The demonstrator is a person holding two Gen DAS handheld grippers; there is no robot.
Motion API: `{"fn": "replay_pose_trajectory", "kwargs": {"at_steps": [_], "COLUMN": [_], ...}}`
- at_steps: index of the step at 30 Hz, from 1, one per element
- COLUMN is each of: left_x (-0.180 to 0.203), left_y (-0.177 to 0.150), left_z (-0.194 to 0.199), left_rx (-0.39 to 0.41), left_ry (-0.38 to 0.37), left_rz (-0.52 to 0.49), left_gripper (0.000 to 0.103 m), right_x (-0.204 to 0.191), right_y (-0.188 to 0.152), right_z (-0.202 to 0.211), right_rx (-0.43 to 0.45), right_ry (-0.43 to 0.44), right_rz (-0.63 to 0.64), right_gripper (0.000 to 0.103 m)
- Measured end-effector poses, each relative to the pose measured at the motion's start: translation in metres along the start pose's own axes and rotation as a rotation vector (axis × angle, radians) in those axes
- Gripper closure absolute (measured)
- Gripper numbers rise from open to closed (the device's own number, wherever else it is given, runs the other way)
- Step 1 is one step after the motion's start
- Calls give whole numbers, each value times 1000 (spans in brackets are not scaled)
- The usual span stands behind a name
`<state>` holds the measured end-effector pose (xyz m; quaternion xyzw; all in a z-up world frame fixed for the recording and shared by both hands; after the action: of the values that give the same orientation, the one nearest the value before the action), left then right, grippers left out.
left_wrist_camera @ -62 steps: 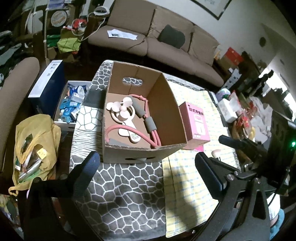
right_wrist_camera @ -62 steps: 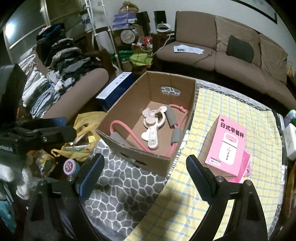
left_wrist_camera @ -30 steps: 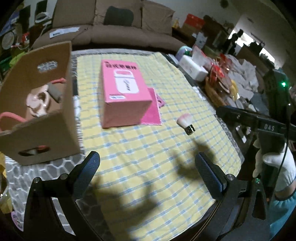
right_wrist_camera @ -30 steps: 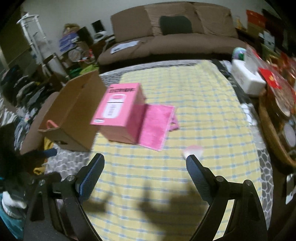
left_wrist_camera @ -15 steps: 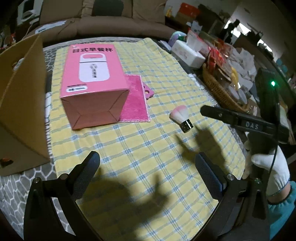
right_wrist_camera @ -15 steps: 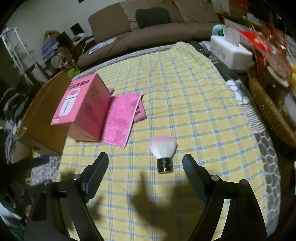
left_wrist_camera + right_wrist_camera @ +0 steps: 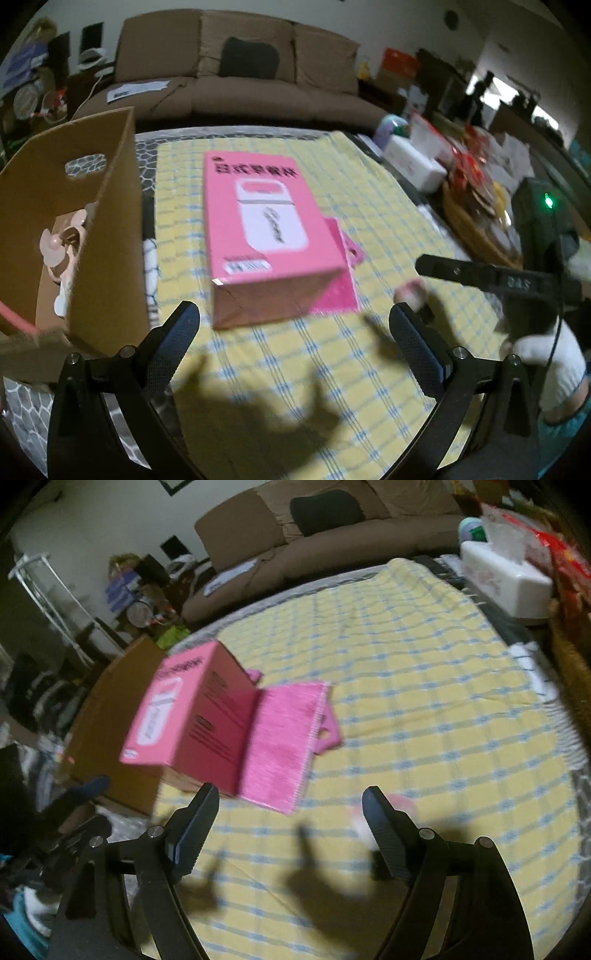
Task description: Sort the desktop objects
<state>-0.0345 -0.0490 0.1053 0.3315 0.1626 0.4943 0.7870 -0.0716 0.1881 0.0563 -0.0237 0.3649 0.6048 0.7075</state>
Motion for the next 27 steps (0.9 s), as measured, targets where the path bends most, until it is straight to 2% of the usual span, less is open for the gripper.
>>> {"fn": "replay_pose_trajectory", "kwargs": {"at_steps": [5,8,12,15,17,22,24,27], "left_x": [10,15,19,10,0,-25,-27,-24], "left_y": [7,7,7,7,6,-9,-14,-11], "left_z": [-14,-16,-20,-20,-17,-7,-7,-7], "left_rx": [-17,1,-6,-8,0,-4,-11,-3], "left_ry": [9,-3,-24,1,-18,0,-18,4], "left_rz": [-57,-57,-63,-75,-67,-50,-46,-51], "left_gripper": [0,0,0,1,5,5,5,4], "right_x": [-25,-40,-54,-57,-58,-63,-64,-65], "right_y": [10,14,19,21,20,13,13,14], "right_z": [-13,-23,-37,-42,-44,-50,-50,-50], "right_rx": [-29,-50,-74,-81,-87,-105,-101,-93], "right_ry": [138,200,208,213,211,190,185,191], "right_rz": [-67,-98,-104,-106,-98,-67,-61,-69], "right_gripper": [21,21,28,28,28,28,28,28]}}
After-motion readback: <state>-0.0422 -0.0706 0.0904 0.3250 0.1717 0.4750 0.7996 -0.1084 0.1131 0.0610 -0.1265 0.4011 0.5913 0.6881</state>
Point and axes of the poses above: each gripper's, at about its wrist camera, not at the fingertips, and z roughly against the way its jaws point, x to its right, y to its top, the point moved 2 cm from there along -z, roughly the way its jaws point, and after that the axes turned 15 degrees about -z, right-handed, at the moved point
